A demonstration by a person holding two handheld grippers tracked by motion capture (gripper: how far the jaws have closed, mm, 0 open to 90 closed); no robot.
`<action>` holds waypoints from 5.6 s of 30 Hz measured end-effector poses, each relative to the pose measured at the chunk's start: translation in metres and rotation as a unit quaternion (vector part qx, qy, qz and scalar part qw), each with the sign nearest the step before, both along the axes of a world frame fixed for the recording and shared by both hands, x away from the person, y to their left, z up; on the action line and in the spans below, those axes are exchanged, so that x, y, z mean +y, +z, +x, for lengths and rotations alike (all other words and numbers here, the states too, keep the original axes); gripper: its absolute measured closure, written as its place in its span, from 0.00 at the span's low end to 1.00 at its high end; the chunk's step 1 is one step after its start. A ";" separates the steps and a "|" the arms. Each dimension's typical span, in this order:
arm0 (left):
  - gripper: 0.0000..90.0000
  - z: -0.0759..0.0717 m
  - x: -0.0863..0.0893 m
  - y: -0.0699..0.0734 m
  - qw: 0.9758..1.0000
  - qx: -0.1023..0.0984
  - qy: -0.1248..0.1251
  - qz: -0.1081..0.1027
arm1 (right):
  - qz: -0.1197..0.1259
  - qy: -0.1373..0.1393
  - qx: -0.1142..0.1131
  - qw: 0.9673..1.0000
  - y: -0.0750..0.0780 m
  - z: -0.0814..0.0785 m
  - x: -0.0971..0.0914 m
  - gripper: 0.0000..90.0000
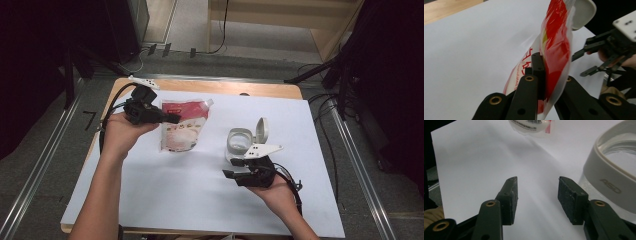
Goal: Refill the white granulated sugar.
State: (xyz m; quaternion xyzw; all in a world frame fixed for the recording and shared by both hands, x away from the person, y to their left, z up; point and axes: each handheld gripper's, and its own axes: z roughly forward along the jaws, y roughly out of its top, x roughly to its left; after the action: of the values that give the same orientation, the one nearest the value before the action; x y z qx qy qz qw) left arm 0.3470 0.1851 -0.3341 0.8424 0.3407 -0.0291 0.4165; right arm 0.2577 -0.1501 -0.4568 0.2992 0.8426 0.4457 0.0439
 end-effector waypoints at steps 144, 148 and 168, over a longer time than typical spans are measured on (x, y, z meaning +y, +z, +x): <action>0.89 -0.025 -0.110 -0.006 0.996 0.077 -0.009 0.035 | 0.111 -0.053 0.022 0.992 -0.004 -0.022 0.111 0.65; 0.80 -0.023 -0.108 -0.007 0.997 0.072 0.002 0.035 | 0.140 -0.050 0.049 0.988 -0.008 -0.017 0.108 0.67; 0.97 -0.022 -0.093 0.000 0.996 0.072 0.003 0.055 | 0.162 -0.038 0.070 0.984 -0.013 -0.012 0.102 0.67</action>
State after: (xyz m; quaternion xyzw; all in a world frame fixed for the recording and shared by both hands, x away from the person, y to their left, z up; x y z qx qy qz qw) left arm 0.3253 0.0917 -0.3345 0.8587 0.3733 -0.0699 0.3440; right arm 0.2461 -0.0477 -0.4701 0.3644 0.7482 0.5525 -0.0471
